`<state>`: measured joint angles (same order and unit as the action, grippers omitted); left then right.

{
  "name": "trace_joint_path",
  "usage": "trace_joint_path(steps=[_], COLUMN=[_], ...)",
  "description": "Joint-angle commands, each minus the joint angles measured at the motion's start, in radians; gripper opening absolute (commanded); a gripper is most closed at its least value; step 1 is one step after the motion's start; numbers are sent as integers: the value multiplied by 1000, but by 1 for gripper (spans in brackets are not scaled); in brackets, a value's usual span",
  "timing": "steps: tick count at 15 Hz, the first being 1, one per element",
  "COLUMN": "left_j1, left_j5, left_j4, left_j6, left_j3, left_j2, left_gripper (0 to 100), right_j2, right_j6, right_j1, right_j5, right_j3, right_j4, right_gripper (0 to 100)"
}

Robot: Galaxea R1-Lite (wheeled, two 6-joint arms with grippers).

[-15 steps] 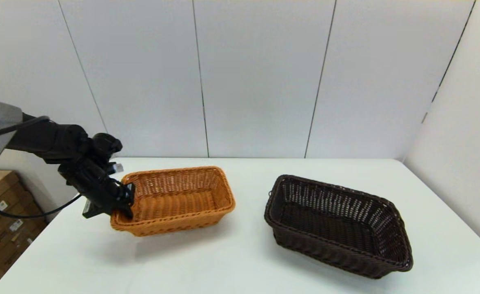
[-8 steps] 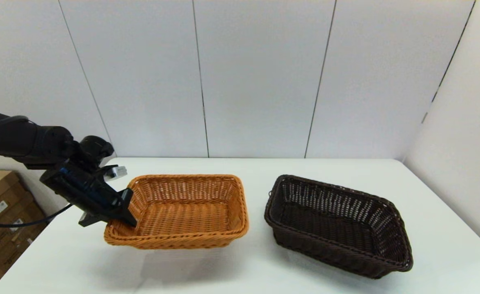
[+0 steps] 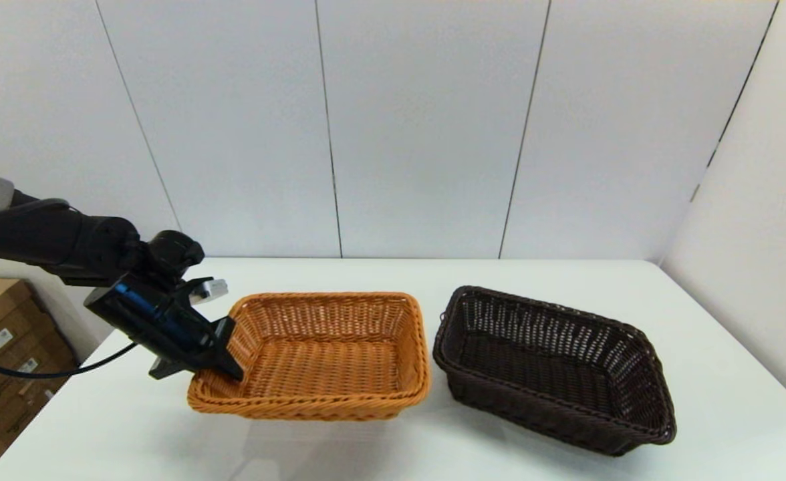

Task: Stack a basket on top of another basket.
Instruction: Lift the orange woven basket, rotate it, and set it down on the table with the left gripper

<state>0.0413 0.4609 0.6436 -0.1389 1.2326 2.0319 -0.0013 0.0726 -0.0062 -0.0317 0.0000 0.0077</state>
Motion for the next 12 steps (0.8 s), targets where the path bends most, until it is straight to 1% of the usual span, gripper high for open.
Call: trace_joint_path(steps=[1,7,12], left_j1=[6,9,63], left_j5=[1,1,-5], left_j4=[-9,-12,-39], left_j6=[-1,-2,-5], left_j3=[1,1,2], left_j2=[44,85,88], left_gripper=[0,0,0], right_j2=[1,1,1], right_j6=[1,1,1], right_j1=[0,0,0], right_j5=[-1,-1,-1], right_j3=[0,0,0], right_j4=[0,0,0], right_gripper=[100,100,100])
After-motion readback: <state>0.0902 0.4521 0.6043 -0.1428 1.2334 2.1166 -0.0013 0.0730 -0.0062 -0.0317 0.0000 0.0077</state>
